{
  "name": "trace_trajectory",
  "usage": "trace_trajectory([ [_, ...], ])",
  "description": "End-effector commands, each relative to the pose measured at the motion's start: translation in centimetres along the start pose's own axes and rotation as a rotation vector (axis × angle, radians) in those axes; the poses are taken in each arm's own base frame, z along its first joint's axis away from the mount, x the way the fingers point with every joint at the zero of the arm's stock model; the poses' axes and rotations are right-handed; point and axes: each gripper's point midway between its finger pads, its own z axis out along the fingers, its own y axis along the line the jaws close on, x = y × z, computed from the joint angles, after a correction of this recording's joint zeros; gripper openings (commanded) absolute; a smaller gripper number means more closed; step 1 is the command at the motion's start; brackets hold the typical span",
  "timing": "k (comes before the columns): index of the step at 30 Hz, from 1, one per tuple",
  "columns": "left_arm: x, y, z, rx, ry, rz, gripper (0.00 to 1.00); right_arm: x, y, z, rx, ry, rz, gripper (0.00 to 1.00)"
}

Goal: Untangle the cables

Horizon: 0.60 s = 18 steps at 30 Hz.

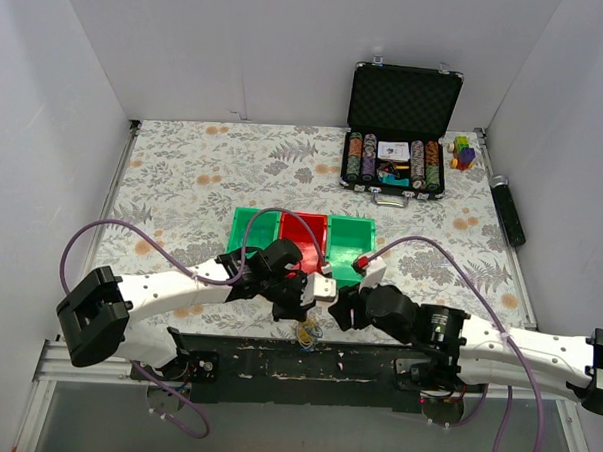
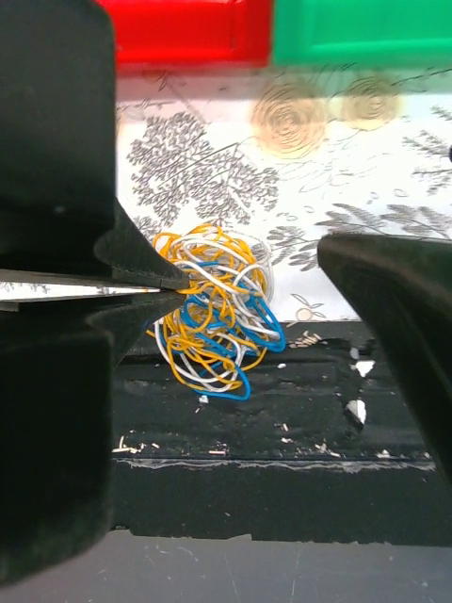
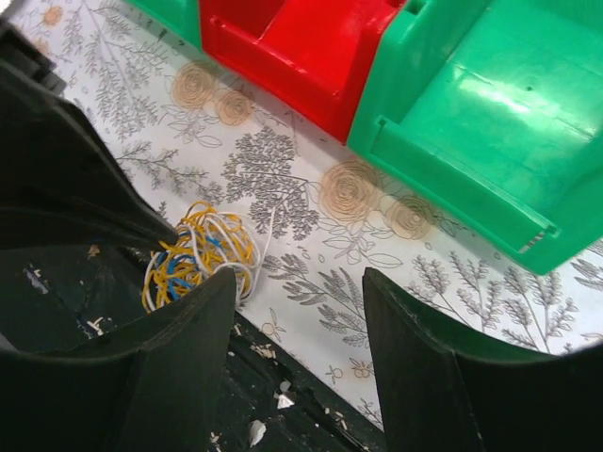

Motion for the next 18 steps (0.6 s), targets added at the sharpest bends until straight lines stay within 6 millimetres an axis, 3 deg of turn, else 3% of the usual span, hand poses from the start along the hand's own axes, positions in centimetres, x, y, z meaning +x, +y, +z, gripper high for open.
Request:
trace_trajectory([
  [1,1.2,0.3,-0.4,-0.056,0.027,-0.098,0.00,-1.6,2.8,0.6,-0.120,-0.077,-0.028,0.65],
  [5,1.8,1.4,-0.5,-0.113,0.024,-0.163,0.00,-1.4,4.5,0.9,-0.195,-0.092,-0.043,0.66],
  [11,0.9,3.6,-1.5,-0.176,-0.027,-0.272,0.00,-0.8,6.0,1.2,-0.235,-0.082,-0.083,0.66],
  [18,-0.5,2.6,-2.2,-0.127,-0.082,-0.312,0.00,-0.5,7.0,2.6,-0.236,-0.079,-0.109,0.65],
])
